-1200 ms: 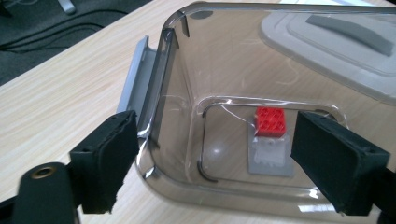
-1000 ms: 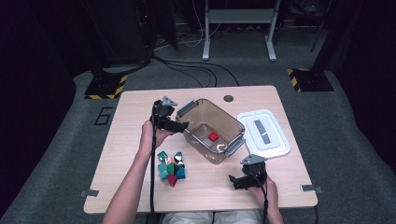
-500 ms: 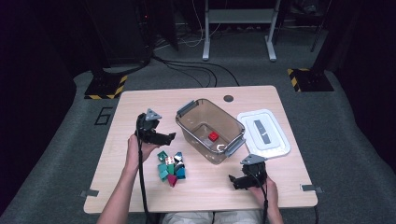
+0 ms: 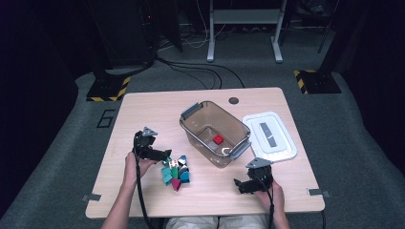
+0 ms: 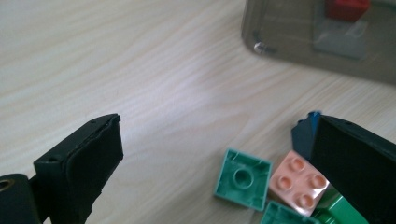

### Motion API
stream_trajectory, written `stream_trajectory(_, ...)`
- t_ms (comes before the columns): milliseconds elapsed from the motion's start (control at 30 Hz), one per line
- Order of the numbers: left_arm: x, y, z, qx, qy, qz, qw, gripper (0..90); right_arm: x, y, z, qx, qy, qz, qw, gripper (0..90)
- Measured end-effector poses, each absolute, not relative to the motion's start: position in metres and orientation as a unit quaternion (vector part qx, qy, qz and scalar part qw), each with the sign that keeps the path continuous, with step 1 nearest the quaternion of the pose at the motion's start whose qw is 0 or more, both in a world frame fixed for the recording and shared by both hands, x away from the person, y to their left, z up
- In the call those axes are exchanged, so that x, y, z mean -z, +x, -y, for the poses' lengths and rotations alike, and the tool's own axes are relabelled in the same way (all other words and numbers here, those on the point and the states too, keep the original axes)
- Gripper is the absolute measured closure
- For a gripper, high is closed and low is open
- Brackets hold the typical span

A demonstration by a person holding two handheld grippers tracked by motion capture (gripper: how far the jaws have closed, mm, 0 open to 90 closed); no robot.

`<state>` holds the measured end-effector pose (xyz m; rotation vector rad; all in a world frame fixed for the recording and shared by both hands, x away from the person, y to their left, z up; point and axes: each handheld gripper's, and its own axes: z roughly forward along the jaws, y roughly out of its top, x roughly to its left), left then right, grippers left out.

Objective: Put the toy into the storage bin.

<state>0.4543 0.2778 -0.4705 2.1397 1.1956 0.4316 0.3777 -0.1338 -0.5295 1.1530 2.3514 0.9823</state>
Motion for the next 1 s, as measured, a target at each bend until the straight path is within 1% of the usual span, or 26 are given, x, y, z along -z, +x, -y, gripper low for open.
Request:
stream_trajectory(67, 0.478, 0.454, -0.281, -0.161, 0.814, -0.459, 0.317, 2.5, 0.529, 0.378, 0.134, -0.346, 0.406, -0.828, 0.171, 1.4)
stream_trajectory(100, 0.483, 0.453, -0.281, -0.158, 0.807, -0.471, 0.320, 2.5, 0.529, 0.378, 0.134, -0.346, 0.406, -0.828, 0.171, 1.4)
stream_trajectory(267, 0.497, 0.454, -0.284, -0.149, 0.808, -0.475, 0.314, 2.6, 0.529, 0.378, 0.134, -0.346, 0.406, -0.828, 0.171, 1.4)
stream_trajectory(533, 0.506, 0.456, -0.285, -0.149, 0.806, -0.485, 0.306, 3.8, 0.529, 0.378, 0.134, -0.346, 0.406, -0.828, 0.172, 1.5)
stream_trajectory(667, 0.512, 0.457, -0.284, -0.145, 0.805, -0.490, 0.303, 6.0, 0.529, 0.378, 0.134, -0.346, 0.406, -0.828, 0.172, 1.5)
stream_trajectory(867, 0.516, 0.456, -0.285, -0.150, 0.807, -0.487, 0.299, 6.2, 0.529, 0.378, 0.134, -0.346, 0.406, -0.828, 0.172, 1.5)
stream_trajectory(933, 0.517, 0.455, -0.285, -0.153, 0.806, -0.486, 0.301, 7.3, 0.529, 0.378, 0.134, -0.346, 0.406, -0.828, 0.172, 1.5)
stream_trajectory(967, 0.516, 0.455, -0.285, -0.154, 0.806, -0.486, 0.303, 9.5, 0.529, 0.378, 0.134, -0.346, 0.406, -0.828, 0.172, 1.4)
stream_trajectory(1000, 0.516, 0.453, -0.285, -0.158, 0.806, -0.481, 0.306, 13.5, 0.529, 0.378, 0.134, -0.346, 0.405, -0.829, 0.172, 1.5)
